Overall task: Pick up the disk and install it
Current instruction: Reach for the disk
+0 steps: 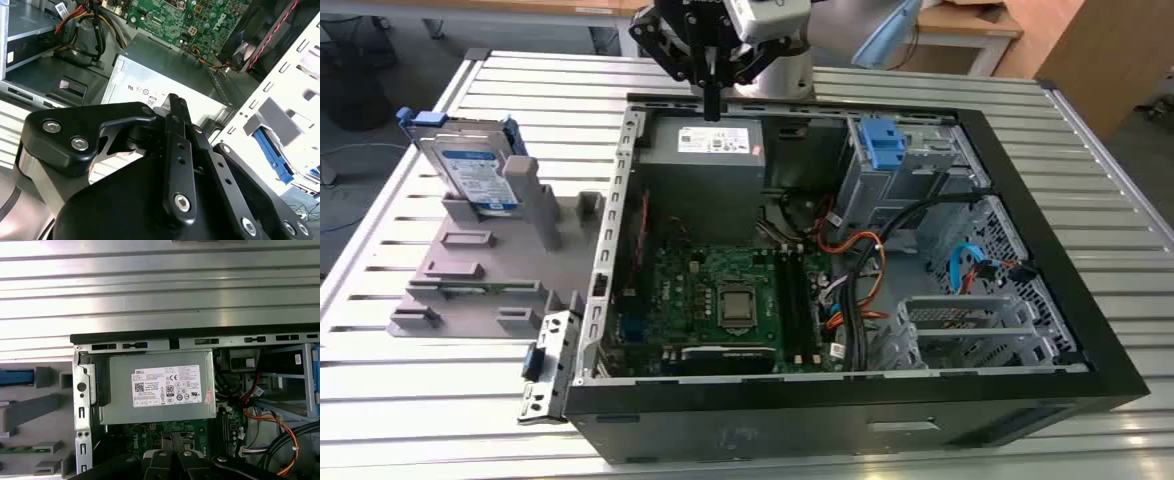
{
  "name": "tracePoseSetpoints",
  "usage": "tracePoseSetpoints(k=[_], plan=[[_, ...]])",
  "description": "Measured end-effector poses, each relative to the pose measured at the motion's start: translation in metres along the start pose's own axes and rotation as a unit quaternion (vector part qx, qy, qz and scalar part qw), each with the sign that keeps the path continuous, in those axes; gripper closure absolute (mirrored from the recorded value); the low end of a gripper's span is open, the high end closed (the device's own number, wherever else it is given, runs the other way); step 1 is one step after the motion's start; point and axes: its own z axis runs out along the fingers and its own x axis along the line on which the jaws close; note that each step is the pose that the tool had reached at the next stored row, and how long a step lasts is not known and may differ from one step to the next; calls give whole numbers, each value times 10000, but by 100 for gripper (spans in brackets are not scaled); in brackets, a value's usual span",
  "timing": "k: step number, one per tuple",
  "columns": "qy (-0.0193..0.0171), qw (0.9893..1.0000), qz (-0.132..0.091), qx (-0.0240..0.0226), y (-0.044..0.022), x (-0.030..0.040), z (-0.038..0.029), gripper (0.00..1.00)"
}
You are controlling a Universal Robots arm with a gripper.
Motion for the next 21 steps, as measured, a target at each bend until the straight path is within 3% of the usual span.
tracePoseSetpoints(k=[9,21], plan=[[0,10000,1,0,0,6,0,89],[0,10000,0,0,-5,63,-1,89]])
